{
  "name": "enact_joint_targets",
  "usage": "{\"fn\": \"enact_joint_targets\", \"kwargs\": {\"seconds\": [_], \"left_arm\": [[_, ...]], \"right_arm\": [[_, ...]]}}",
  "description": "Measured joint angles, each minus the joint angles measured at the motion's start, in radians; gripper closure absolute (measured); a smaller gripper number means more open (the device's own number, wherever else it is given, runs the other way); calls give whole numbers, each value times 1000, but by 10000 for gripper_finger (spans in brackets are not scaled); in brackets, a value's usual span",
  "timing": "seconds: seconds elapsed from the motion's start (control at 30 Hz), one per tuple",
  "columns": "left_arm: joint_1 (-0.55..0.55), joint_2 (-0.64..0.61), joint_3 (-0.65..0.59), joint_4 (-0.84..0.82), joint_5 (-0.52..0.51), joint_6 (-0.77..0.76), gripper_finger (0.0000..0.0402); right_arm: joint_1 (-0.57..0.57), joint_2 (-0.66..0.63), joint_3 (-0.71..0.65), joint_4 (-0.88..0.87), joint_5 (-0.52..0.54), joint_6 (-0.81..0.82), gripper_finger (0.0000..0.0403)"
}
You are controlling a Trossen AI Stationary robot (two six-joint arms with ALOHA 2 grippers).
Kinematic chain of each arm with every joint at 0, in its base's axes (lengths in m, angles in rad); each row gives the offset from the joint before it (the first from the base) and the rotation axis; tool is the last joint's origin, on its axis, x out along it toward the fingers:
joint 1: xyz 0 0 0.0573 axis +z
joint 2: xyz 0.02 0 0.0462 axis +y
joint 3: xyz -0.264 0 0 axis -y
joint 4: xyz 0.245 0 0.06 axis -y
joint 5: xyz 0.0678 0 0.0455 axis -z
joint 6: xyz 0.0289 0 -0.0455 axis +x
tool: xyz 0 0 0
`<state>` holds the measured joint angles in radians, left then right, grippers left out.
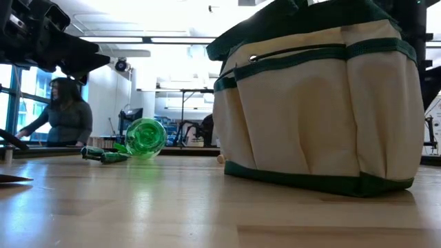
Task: Pick & Place Garden tools in Gardening bag
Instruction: Put the right green shear scissors into the gardening bag
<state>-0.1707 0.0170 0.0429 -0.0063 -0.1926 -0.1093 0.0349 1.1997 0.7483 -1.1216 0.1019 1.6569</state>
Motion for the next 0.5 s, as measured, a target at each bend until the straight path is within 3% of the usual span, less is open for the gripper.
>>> {"fn": "enact_joint_targets", "kwargs": {"seconds": [0.5], "left_arm": [[0,0,-1,-8,105,-6,222]], "right_arm": [[-26,43,-28,104,-25,75,250]]}}
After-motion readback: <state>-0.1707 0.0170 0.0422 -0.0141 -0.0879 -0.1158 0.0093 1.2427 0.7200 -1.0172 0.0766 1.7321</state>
